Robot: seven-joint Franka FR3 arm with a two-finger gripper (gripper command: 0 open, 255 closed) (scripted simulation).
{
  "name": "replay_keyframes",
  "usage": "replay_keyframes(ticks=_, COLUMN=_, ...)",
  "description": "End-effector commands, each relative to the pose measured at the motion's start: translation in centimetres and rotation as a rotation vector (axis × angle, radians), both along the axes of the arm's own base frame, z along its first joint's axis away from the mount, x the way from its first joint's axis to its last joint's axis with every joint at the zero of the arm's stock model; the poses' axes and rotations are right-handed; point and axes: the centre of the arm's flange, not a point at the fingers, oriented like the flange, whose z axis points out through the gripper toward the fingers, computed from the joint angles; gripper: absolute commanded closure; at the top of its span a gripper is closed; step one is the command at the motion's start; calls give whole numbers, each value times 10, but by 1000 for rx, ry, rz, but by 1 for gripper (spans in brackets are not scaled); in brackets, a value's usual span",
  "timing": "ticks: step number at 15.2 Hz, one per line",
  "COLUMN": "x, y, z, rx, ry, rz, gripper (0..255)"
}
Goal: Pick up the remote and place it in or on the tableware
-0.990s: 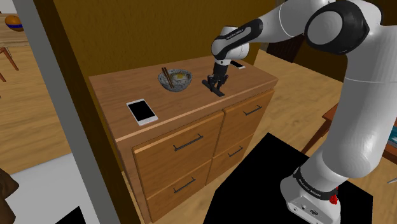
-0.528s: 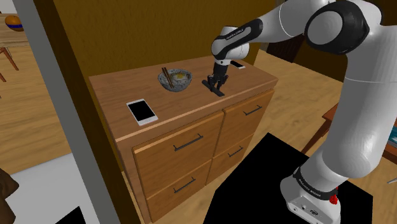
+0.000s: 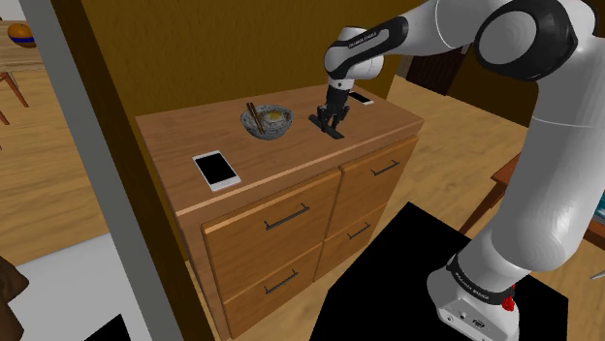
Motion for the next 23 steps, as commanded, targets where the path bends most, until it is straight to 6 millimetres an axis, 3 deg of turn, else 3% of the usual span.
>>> replay_keyframes(ticks=1, x=0, y=0, z=11, rx=0, ry=0, rz=0, gripper=255)
replay_keyframes(ticks=23, x=0, y=0, z=127, rx=0, ry=0, rz=0, gripper=255)
